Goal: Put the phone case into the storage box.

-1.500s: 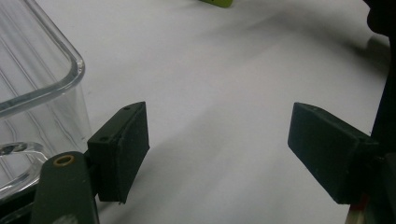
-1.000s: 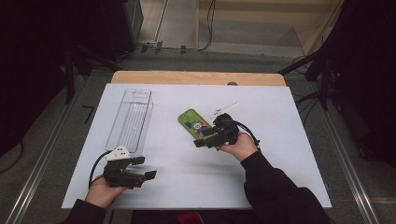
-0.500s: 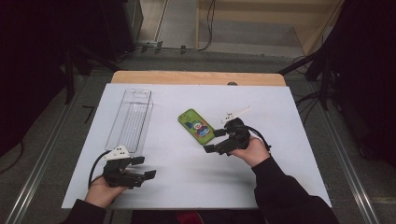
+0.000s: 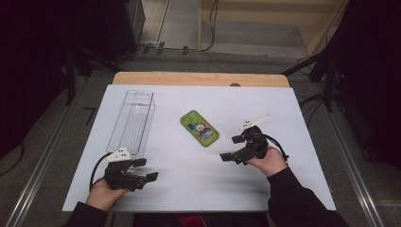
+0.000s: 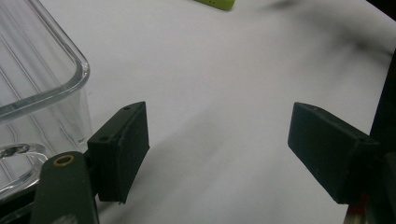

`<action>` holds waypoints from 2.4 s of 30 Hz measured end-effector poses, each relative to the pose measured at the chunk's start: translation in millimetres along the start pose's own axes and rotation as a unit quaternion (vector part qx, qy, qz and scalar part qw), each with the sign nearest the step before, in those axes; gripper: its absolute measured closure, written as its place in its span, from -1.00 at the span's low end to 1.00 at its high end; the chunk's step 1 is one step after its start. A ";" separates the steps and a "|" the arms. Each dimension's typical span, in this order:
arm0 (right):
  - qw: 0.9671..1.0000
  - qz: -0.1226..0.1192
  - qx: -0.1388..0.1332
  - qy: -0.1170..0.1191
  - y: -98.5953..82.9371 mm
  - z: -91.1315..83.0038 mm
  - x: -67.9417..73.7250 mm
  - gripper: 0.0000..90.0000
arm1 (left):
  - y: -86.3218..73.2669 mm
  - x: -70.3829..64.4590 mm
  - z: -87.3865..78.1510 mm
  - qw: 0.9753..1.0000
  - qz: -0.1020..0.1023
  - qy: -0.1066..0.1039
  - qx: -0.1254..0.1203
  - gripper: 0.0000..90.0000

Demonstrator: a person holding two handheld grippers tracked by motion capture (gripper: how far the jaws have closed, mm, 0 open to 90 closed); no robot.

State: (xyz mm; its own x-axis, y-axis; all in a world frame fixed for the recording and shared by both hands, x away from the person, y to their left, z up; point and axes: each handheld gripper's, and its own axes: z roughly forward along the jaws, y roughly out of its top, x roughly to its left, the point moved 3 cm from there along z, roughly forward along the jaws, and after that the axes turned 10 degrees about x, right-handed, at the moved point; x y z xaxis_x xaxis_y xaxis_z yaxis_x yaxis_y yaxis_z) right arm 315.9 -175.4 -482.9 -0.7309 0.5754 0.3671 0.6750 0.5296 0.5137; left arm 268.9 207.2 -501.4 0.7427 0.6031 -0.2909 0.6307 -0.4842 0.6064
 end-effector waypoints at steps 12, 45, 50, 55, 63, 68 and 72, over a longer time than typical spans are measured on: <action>0.999 0.009 -0.022 -0.029 -31.0 -13.9 6.2 -0.89 | -0.3 0.0 -1.1 1.000 0.000 0.003 -0.001 -0.53; 0.998 0.022 -0.025 -0.047 -86.3 -15.1 2.3 -0.89 | 0.1 0.3 -1.5 1.000 0.003 0.005 -0.004 -0.53; 0.998 0.019 -0.038 -0.048 -79.0 -14.0 0.6 -0.89 | 0.3 0.3 -0.8 1.000 0.002 0.005 -0.005 -0.53; 0.998 0.008 -0.037 -0.042 -63.7 -10.0 -1.0 -0.89 | 0.4 0.1 -0.1 1.000 -0.001 0.005 -0.006 -0.53; 0.998 0.021 -0.040 -0.034 -42.3 -5.8 -1.6 -0.89 | 0.3 0.4 0.3 1.000 -0.001 0.004 -0.006 -0.53; 0.998 0.022 -0.031 -0.041 -30.4 1.9 -4.5 -0.89 | 0.3 0.6 0.3 1.000 -0.001 0.005 -0.006 -0.53; 0.998 0.025 -0.029 -0.056 -16.6 7.3 -8.4 -0.89 | 0.1 0.8 0.3 1.000 -0.002 0.005 -0.005 -0.53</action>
State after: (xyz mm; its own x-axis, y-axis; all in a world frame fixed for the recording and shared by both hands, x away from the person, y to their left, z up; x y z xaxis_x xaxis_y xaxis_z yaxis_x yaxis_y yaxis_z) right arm 311.6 -184.5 -500.1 -0.6778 0.6687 0.3056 0.7012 0.4628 0.5424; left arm 269.6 207.4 -501.8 0.7381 0.6110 -0.2862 0.6312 -0.4755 0.6128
